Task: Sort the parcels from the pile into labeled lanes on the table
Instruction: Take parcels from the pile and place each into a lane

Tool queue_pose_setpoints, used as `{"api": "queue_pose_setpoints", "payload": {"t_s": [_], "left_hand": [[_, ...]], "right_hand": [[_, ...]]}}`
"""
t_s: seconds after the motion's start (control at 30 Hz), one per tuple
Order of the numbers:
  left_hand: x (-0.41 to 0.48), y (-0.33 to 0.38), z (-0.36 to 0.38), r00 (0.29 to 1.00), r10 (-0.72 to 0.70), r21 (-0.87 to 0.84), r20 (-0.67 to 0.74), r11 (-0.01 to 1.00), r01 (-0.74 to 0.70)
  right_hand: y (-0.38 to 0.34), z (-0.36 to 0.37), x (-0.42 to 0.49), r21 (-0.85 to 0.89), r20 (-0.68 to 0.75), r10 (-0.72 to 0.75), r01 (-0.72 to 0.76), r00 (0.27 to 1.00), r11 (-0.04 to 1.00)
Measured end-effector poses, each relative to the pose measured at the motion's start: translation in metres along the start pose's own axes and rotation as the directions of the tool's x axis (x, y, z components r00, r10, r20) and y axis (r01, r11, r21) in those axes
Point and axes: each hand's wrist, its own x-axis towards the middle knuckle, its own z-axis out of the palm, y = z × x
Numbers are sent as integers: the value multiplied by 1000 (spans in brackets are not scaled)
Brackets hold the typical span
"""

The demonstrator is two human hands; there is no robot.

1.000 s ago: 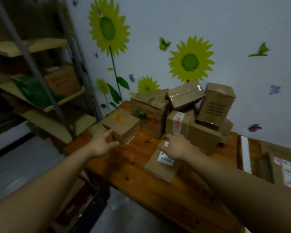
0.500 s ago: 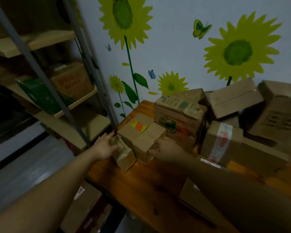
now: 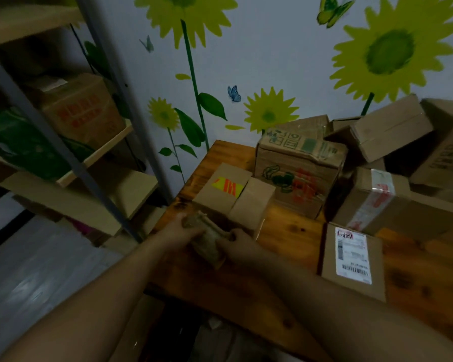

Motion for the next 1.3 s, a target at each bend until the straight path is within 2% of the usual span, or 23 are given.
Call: {"api": "queue_pose_setpoints", "payload": {"t_s": [0.13,0.33,0.43,0.53,0.7,0.8,0.9,0.97,1.03,1.13,1.23,1.3], "left_hand": [[-13,-8,-10,998,-64,-209,28,975,69],[-46,-21,-1,996,-12,-261,88,965,34],[-63,-16,9,985,33,-287,168,958,17],[-84,-1,24,970,140,-306,201,949,-74],[-128,36,57,925,331,-200,186,934,-295],[-155,61,90,910,359,-267,207,916,-300],[-186,82,131,879,373,-335,296,903,-270],[-212,94,163,867,422,-339,264,882,-326],[-238,103,192,858,483,-300,176,856,-420],[-258,114,230,794,599,-256,102,787,-561],[-273,126,267,736,657,-397,164,727,-560],[-285,133,295,704,676,-426,219,715,-554]], "right_hand": [[0,25,-18,-13,-171,-16,14,985,1000],[17,46,-63,72,-348,-14,41,937,997],[23,37,-88,129,-474,-32,105,880,986],[24,19,-117,181,-539,-84,213,838,960],[35,-25,-165,139,-616,-179,330,767,934],[44,-55,-212,253,-650,-147,395,746,883],[67,-83,-254,260,-744,-104,429,661,865],[84,-100,-281,253,-796,-73,438,601,863],[101,-116,-309,248,-825,-58,453,562,856],[123,-140,-350,209,-857,-91,504,507,838],[147,-157,-388,190,-866,-123,548,484,814],[167,-169,-408,185,-874,-121,553,471,812]]}}
